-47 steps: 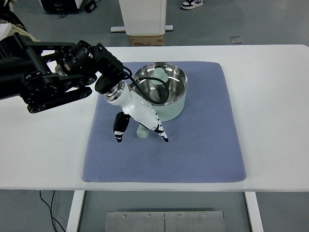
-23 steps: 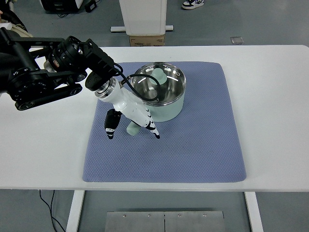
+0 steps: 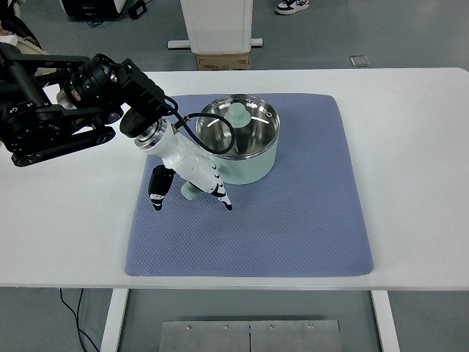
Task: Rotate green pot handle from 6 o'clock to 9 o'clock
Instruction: 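Sweep the held handle with the left hand toward the left arm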
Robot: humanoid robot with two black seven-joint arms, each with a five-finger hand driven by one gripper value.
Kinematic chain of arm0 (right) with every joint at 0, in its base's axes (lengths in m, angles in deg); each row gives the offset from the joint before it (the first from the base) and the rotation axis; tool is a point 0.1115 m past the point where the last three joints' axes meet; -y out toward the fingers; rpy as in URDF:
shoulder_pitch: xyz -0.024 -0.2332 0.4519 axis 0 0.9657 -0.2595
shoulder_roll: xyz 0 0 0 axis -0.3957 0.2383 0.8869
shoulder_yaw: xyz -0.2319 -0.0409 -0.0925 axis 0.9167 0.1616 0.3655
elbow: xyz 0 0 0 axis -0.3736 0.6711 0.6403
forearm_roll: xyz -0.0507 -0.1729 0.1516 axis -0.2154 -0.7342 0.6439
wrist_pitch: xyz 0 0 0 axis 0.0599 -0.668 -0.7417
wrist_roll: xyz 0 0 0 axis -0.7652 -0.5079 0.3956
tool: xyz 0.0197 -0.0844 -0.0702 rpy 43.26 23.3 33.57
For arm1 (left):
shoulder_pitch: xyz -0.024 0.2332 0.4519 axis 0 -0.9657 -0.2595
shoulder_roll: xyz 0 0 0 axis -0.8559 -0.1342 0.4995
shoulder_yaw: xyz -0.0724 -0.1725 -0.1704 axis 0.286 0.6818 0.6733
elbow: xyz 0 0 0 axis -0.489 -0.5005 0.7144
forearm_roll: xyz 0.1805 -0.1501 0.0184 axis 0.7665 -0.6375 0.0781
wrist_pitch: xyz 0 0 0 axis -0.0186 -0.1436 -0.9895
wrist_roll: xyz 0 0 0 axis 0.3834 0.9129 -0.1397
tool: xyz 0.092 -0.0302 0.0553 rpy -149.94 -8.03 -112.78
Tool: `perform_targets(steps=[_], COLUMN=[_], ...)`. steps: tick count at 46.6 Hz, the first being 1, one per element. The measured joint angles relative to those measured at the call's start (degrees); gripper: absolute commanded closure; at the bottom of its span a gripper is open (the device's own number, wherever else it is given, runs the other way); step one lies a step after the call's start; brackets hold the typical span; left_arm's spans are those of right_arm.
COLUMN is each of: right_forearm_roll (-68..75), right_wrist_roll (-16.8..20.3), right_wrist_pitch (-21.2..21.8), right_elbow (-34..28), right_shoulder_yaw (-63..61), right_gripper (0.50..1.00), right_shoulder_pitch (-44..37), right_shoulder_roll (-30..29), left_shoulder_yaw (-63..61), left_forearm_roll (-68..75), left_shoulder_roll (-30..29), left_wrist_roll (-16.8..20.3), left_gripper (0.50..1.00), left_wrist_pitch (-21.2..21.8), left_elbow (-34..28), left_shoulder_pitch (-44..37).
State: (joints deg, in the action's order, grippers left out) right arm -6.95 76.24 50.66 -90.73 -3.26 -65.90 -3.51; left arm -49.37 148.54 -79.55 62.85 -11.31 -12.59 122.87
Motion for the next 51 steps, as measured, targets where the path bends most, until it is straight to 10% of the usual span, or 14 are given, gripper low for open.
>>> perform_targets(steps=[51], right_forearm_roll=[0.0], right_wrist_roll=[0.0], right_wrist_pitch=[0.0], right_elbow=[0.0], right_shoulder_yaw=[0.0], right_gripper=[0.5], right_shoulder_pitch=[0.0], right_shoulder_roll=[0.0], left_shoulder_yaw=[-8.6], left_forearm_roll=[1.3], left_shoulder_roll=[-1.6], left_wrist_roll=[0.0], left_gripper=[0.5], left_wrist_pitch=[5.0], left_elbow=[-2.4], left_shoulder_pitch=[2.8])
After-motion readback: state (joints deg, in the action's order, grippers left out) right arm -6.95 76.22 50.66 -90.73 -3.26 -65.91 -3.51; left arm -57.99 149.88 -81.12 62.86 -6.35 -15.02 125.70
